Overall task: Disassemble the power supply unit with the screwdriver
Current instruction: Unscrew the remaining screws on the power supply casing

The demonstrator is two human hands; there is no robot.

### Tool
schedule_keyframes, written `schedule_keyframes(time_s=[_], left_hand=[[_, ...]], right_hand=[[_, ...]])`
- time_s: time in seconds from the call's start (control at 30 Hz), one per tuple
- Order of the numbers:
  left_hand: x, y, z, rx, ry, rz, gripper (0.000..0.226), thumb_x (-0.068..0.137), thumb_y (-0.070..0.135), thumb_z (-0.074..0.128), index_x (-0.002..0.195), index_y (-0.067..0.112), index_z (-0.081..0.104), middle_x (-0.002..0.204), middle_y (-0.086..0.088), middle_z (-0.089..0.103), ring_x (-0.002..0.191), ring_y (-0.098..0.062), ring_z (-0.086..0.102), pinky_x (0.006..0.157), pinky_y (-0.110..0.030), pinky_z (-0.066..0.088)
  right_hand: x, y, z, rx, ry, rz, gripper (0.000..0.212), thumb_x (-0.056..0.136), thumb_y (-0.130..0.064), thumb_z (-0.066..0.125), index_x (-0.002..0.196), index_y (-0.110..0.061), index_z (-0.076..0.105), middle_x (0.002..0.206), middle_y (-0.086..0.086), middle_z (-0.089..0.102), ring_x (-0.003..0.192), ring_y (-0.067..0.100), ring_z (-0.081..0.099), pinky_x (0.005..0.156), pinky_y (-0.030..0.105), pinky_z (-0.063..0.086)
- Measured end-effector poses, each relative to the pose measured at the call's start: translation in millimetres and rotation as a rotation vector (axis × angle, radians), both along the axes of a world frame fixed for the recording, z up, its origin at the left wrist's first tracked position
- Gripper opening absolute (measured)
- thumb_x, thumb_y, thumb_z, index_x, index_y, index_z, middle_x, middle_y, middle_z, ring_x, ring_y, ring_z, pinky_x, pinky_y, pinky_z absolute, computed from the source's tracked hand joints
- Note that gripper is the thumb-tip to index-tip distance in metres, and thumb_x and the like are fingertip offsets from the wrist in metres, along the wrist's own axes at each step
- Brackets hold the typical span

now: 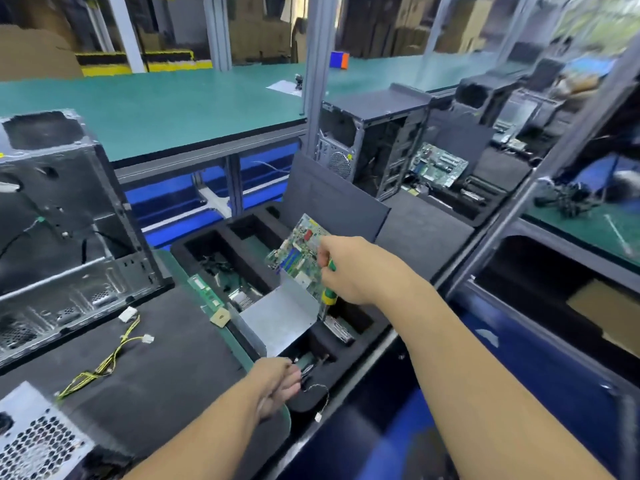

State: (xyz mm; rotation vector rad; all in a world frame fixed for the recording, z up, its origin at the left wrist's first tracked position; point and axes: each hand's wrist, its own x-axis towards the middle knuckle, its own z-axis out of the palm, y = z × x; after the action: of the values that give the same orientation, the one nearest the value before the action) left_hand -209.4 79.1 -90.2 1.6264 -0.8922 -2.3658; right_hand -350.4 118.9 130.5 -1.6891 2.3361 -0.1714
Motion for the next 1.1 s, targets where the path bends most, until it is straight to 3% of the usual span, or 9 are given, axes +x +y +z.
schedule_keyframes(time_s=[0.1,0.2,0.27,0.47,0.6,0.73,0.8,0.9,1.1], left_hand=[[-2,-8,1,-0.146,-0.039,-0.078,0.035,0.098,0.001,0.035,0.069,0.019,0.038,0.064,-0.001,0.035,0.053,-0.012,0.029,0.054,-0.024,0.023],[26,-18,6,-0.642,-0.296,-0.301,0.019,0.098,0.013,0.047,0.094,0.014,0.065,0.095,-0.004,0.065,0.083,-0.02,0.06,0.069,-0.028,0.044],[55,-26,17,-0.953,-0.419,-0.426,0.023,0.099,0.019,0.046,0.111,0.026,0.064,0.106,0.009,0.069,0.096,-0.012,0.06,0.075,-0.022,0.044],[158,-70,54,-1.486,-0.713,-1.025,0.032,0.094,0.039,0.047,0.124,0.037,0.057,0.136,0.022,0.053,0.129,-0.004,0.047,0.107,-0.027,0.034],[250,-86,67,-1.369,-0.901,-0.961,0.05,0.088,0.066,0.052,0.134,0.045,0.049,0.159,0.022,0.022,0.149,-0.001,0.011,0.116,-0.036,0.01],[323,-80,77,-1.055,-1.003,-1.184,0.125,0.053,0.092,0.06,0.153,0.051,-0.002,0.159,0.023,-0.022,0.148,-0.006,-0.018,0.119,-0.055,0.006],[339,-72,80,-1.024,-1.124,-1.38,0.148,0.047,0.085,0.072,0.146,0.046,-0.031,0.148,0.021,-0.041,0.139,-0.008,-0.031,0.118,-0.057,0.002],[334,-56,76,-1.205,-1.291,-1.489,0.142,0.073,0.051,0.08,0.139,0.037,-0.044,0.15,0.01,-0.046,0.143,-0.017,-0.031,0.119,-0.053,0.003],[298,-58,71,-1.563,-1.167,-1.495,0.078,0.09,0.009,0.055,0.152,0.03,0.011,0.16,0.005,0.016,0.153,-0.017,-0.001,0.122,-0.047,-0.003]], right_hand=[[-3,2,-1,0.025,0.007,-0.003,0.015,0.092,-0.019,0.046,0.106,-0.021,0.052,0.101,0.001,0.054,0.086,0.028,0.053,0.068,0.033,0.04],[9,-8,1,0.018,-0.002,0.025,0.013,0.094,-0.021,0.046,0.105,-0.022,0.052,0.098,-0.001,0.052,0.084,0.027,0.054,0.068,0.034,0.042],[24,-20,2,-0.008,-0.019,0.072,0.009,0.093,-0.021,0.047,0.101,-0.023,0.051,0.099,-0.001,0.054,0.084,0.026,0.053,0.067,0.034,0.042],[95,-62,8,-0.017,-0.086,0.29,0.006,0.093,-0.02,0.049,0.099,-0.021,0.049,0.097,0.002,0.055,0.081,0.024,0.056,0.058,0.033,0.041],[147,-81,12,0.007,-0.098,0.42,0.012,0.091,-0.018,0.051,0.103,-0.015,0.052,0.096,0.005,0.059,0.074,0.026,0.056,0.064,0.038,0.05],[190,-93,12,0.014,-0.104,0.534,0.013,0.091,-0.019,0.051,0.104,-0.016,0.054,0.096,0.004,0.061,0.074,0.023,0.059,0.066,0.037,0.051],[208,-96,10,0.023,-0.112,0.584,0.013,0.091,-0.02,0.05,0.103,-0.019,0.053,0.101,0.002,0.06,0.081,0.024,0.059,0.07,0.038,0.052],[229,-98,6,0.047,-0.126,0.644,0.013,0.092,-0.023,0.051,0.104,-0.023,0.053,0.109,-0.001,0.058,0.089,0.023,0.058,0.075,0.037,0.052],[242,-99,2,0.056,-0.101,0.699,0.01,0.093,-0.026,0.052,0.103,-0.026,0.051,0.103,-0.002,0.057,0.08,0.017,0.057,0.06,0.031,0.045]])
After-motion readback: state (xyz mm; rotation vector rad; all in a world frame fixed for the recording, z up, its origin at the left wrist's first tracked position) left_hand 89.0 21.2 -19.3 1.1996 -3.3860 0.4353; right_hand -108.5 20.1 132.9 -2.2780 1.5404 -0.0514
